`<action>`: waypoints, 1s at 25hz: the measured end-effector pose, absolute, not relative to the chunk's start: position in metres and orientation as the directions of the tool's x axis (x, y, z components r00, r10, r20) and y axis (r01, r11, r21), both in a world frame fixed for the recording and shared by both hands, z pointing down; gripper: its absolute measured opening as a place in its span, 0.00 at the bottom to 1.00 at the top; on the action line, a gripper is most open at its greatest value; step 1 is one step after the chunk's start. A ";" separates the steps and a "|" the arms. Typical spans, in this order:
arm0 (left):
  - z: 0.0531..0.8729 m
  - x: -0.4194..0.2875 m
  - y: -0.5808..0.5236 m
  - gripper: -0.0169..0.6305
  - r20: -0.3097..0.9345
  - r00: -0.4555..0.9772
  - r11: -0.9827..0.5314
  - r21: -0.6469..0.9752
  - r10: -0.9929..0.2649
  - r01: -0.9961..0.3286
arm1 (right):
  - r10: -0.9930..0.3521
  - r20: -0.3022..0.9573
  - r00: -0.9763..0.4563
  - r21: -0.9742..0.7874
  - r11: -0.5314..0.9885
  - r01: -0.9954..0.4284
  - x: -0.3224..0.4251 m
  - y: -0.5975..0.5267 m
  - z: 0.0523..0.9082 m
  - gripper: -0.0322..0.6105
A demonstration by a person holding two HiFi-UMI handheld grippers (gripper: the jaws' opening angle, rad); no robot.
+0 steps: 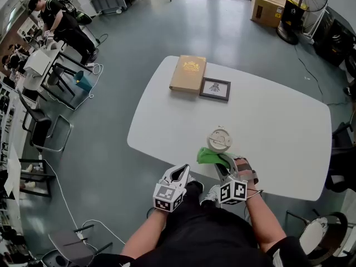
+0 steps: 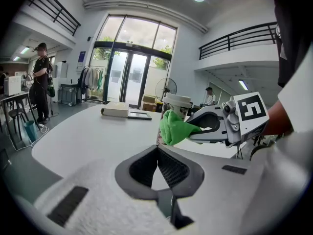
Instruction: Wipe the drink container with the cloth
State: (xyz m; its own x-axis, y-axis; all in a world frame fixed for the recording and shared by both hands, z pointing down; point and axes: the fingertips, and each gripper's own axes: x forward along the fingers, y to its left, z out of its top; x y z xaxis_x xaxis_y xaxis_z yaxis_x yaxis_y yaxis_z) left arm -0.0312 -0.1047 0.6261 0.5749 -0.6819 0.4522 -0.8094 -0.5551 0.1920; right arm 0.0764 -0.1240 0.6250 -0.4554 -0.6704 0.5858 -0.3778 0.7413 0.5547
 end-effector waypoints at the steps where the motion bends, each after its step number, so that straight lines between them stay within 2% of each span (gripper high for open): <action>1: 0.628 -0.032 -0.104 0.04 0.455 0.573 -0.553 0.193 -0.682 -0.810 | -0.661 0.598 -0.453 0.541 0.750 -0.380 0.076 -0.124 0.631 0.24; 8: 0.640 -0.041 -0.100 0.04 0.477 0.564 -0.543 0.198 -0.675 -0.816 | -0.599 0.695 -0.399 0.461 0.796 -0.392 0.073 -0.126 0.681 0.24; 13: 0.636 -0.041 -0.099 0.04 0.494 0.553 -0.570 0.135 -0.671 -0.811 | -0.555 0.766 -0.325 0.424 0.815 -0.394 0.078 -0.126 0.710 0.24; 21: 0.628 -0.044 -0.093 0.04 0.501 0.537 -0.561 0.118 -0.679 -0.819 | -0.549 0.763 -0.342 0.368 0.803 -0.469 0.075 -0.124 0.706 0.24; 25: 0.624 -0.057 -0.089 0.04 0.493 0.515 -0.532 0.119 -0.701 -0.838 | -0.560 0.728 -0.395 0.281 0.770 -0.574 0.068 -0.116 0.686 0.24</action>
